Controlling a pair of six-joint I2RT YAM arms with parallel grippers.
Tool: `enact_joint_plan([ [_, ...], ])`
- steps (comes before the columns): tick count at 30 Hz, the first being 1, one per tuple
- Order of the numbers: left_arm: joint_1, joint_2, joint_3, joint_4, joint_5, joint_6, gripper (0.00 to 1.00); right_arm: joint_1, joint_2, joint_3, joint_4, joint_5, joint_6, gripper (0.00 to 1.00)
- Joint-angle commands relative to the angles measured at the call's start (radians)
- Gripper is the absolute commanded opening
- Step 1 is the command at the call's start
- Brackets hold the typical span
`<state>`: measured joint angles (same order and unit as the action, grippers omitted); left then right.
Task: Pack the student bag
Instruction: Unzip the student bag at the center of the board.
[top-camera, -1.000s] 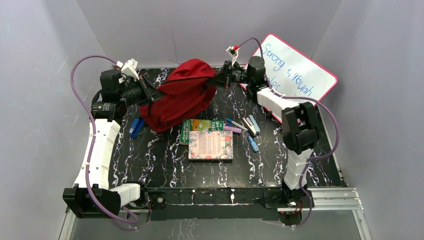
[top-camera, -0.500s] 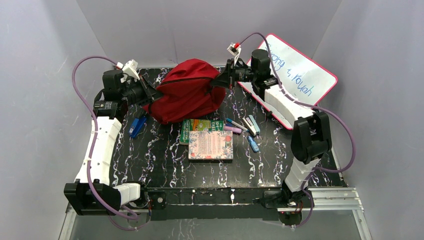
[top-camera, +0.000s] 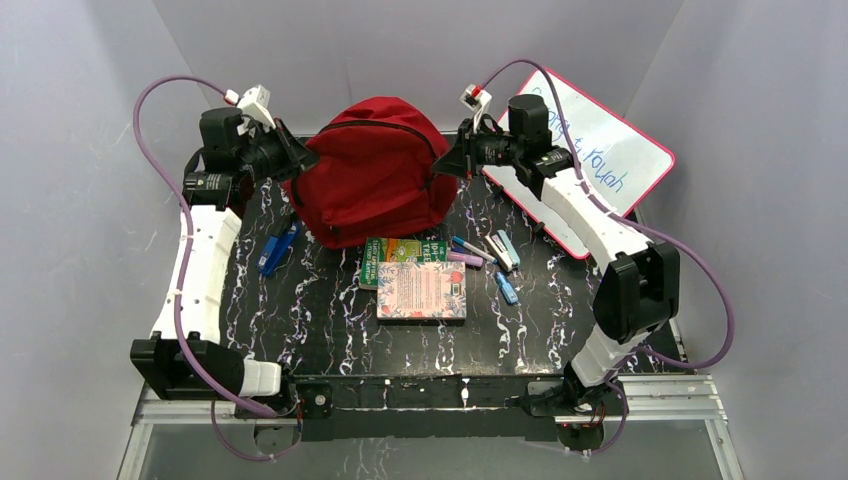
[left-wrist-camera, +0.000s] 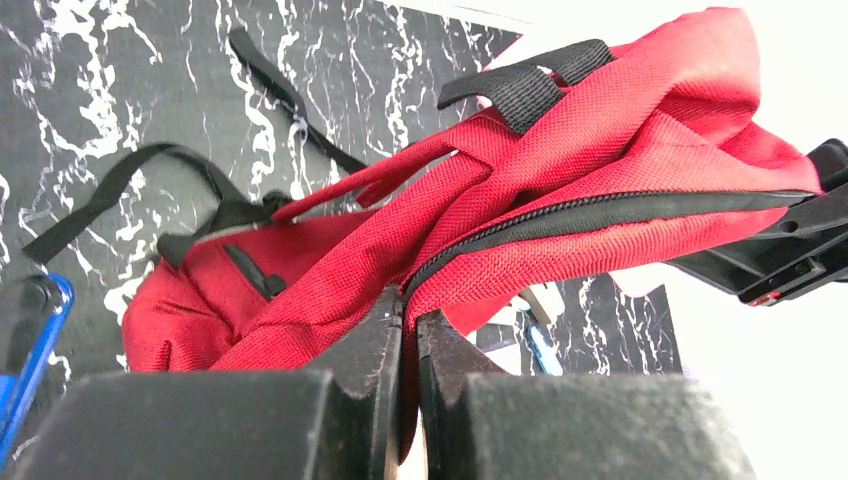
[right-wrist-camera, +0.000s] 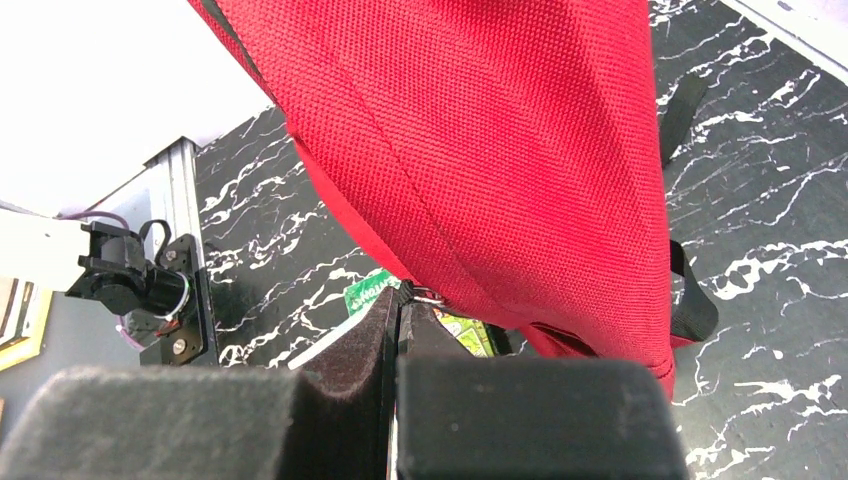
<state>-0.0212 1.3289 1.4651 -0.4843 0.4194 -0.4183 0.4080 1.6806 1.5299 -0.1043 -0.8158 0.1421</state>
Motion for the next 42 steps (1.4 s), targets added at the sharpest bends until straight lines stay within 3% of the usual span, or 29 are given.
enact_joint_plan([
  [1,-0.008,0.019,0.1,0.037,0.007,0.037,0.0,0.0,-0.056,0.05,-0.031,0.03,-0.017,0.0],
  [12,-0.186,0.072,0.15,0.038,-0.085,0.082,0.0,0.001,0.022,0.287,-0.059,0.018,0.071,0.0],
  [22,-0.246,0.087,0.157,0.036,-0.132,0.087,0.0,0.019,0.093,0.464,-0.123,-0.037,0.084,0.0],
  [33,-0.284,0.12,0.189,0.021,-0.156,0.11,0.0,0.151,0.174,0.659,-0.329,-0.024,0.007,0.0],
  [42,-0.296,0.125,0.182,0.019,-0.162,0.114,0.0,0.299,0.235,0.75,-0.412,0.1,-0.049,0.0],
])
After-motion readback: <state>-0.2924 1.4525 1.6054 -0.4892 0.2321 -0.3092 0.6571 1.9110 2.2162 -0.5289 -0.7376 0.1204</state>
